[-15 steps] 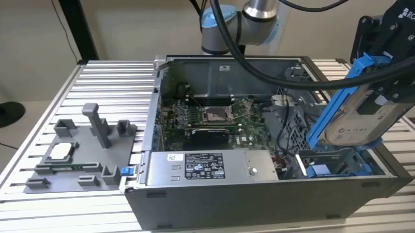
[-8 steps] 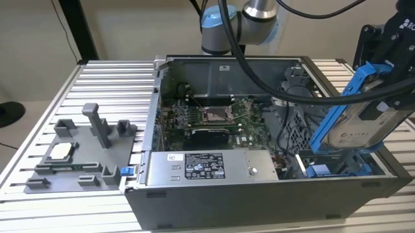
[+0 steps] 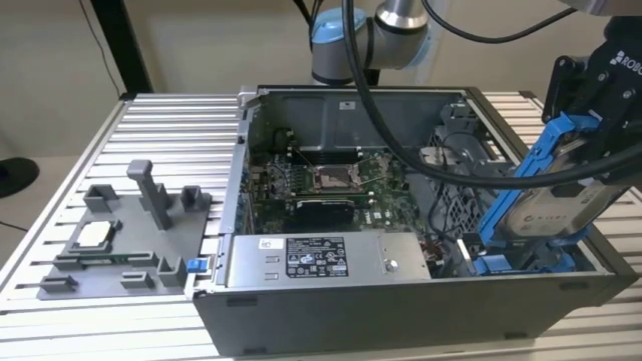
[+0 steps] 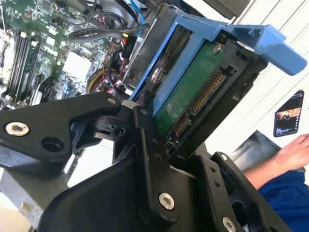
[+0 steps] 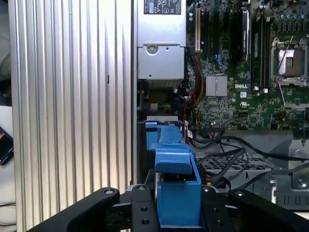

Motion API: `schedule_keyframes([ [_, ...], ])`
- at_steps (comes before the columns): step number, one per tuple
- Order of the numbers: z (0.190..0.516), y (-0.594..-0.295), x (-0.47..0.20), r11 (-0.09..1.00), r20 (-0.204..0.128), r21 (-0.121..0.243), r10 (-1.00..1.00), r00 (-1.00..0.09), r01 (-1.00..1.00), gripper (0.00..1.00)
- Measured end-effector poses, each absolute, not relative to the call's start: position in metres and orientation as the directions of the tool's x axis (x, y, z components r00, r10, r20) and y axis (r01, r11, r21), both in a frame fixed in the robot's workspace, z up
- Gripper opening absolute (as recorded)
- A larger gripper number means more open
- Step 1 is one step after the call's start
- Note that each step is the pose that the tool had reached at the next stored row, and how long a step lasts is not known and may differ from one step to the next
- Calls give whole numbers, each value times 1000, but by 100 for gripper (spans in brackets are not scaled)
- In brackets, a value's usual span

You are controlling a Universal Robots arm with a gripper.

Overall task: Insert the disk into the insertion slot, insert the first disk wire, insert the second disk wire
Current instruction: 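Insert the disk into the insertion slot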

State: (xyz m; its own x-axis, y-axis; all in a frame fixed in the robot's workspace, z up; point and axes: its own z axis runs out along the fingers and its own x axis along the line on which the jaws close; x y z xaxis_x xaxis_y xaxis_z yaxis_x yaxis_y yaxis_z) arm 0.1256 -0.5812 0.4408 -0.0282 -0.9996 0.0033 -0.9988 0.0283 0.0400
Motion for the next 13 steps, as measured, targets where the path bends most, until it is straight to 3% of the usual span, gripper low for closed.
schedule_keyframes([
  [13, 435, -581, 126, 28, 3, 40, -1000, -28, -999, 0],
])
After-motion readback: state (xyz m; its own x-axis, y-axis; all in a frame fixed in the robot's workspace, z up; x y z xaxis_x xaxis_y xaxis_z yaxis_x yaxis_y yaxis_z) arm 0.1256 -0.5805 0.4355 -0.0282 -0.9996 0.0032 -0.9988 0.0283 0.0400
